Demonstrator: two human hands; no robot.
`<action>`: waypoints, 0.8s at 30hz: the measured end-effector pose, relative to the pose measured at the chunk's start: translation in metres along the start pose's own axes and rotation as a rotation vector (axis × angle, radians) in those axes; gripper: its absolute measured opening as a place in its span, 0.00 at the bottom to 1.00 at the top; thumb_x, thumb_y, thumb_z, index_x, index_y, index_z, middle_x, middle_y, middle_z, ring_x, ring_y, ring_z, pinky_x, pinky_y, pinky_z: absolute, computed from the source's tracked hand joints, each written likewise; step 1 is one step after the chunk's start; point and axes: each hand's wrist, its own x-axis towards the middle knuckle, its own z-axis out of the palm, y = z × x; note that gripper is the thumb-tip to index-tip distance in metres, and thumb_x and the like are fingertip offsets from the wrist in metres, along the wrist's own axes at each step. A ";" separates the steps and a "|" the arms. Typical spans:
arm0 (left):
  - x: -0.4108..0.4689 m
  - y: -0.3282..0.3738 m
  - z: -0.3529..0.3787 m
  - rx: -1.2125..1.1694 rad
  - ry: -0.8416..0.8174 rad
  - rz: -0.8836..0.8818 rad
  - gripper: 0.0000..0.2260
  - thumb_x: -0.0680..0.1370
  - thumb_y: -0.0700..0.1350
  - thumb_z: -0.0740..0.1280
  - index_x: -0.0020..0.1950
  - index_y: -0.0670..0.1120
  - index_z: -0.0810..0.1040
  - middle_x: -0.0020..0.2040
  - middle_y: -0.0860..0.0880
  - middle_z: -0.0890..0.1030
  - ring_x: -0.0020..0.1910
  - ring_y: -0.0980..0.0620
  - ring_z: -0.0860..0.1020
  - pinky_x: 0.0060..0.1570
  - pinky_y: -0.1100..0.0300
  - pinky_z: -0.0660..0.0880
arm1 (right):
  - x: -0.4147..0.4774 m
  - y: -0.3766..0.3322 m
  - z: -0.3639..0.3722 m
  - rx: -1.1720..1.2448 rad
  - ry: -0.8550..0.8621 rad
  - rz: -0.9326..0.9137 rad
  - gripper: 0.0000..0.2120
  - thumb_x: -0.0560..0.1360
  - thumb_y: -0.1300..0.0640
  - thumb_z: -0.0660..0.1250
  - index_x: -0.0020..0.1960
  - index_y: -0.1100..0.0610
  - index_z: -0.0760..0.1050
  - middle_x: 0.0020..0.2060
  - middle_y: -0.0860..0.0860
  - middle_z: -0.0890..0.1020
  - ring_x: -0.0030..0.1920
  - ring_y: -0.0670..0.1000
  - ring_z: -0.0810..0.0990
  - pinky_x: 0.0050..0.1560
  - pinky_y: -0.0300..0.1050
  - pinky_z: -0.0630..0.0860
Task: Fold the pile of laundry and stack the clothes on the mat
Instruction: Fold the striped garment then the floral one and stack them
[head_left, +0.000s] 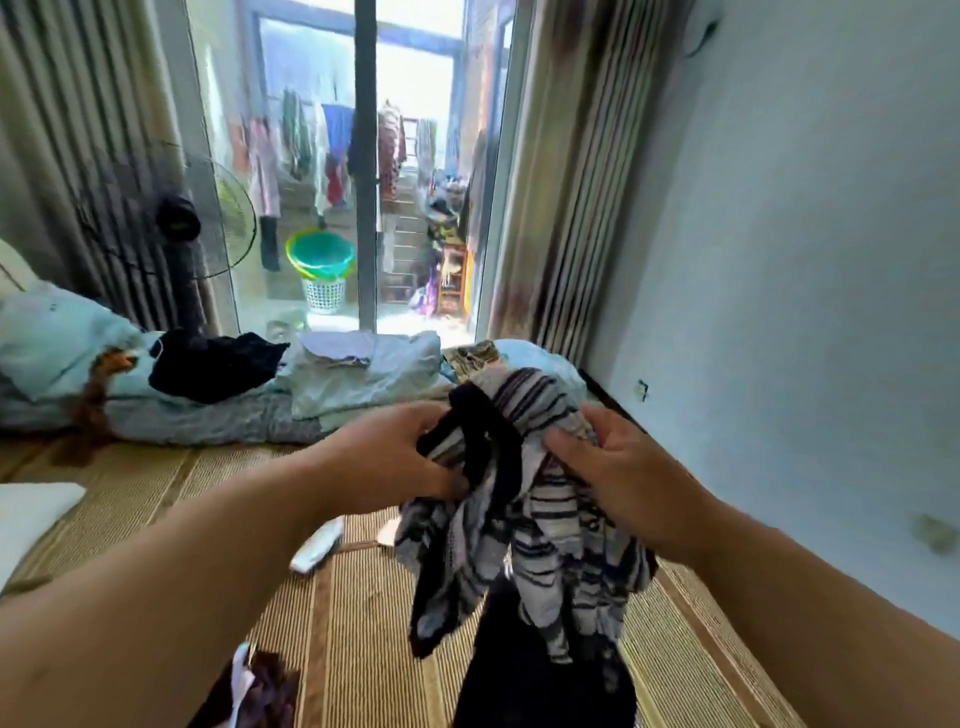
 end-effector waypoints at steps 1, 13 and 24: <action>-0.007 0.004 -0.005 -0.004 0.027 -0.033 0.10 0.70 0.44 0.75 0.41 0.61 0.81 0.33 0.57 0.81 0.34 0.57 0.79 0.37 0.65 0.74 | -0.002 -0.017 -0.008 0.006 0.032 -0.005 0.07 0.80 0.50 0.63 0.50 0.50 0.80 0.45 0.49 0.86 0.47 0.49 0.84 0.50 0.47 0.80; -0.044 0.169 -0.122 0.274 0.507 0.251 0.03 0.75 0.48 0.70 0.46 0.54 0.77 0.39 0.54 0.77 0.38 0.55 0.74 0.34 0.60 0.66 | -0.016 -0.157 -0.041 0.008 -0.017 -0.098 0.18 0.62 0.31 0.70 0.44 0.41 0.81 0.42 0.45 0.85 0.43 0.45 0.85 0.39 0.37 0.79; -0.058 0.166 -0.134 0.613 0.365 0.346 0.11 0.74 0.49 0.70 0.54 0.47 0.78 0.44 0.53 0.78 0.44 0.55 0.73 0.33 0.69 0.63 | -0.008 -0.231 -0.030 -0.267 0.325 -0.119 0.08 0.76 0.55 0.66 0.39 0.52 0.76 0.43 0.56 0.83 0.48 0.58 0.81 0.53 0.56 0.77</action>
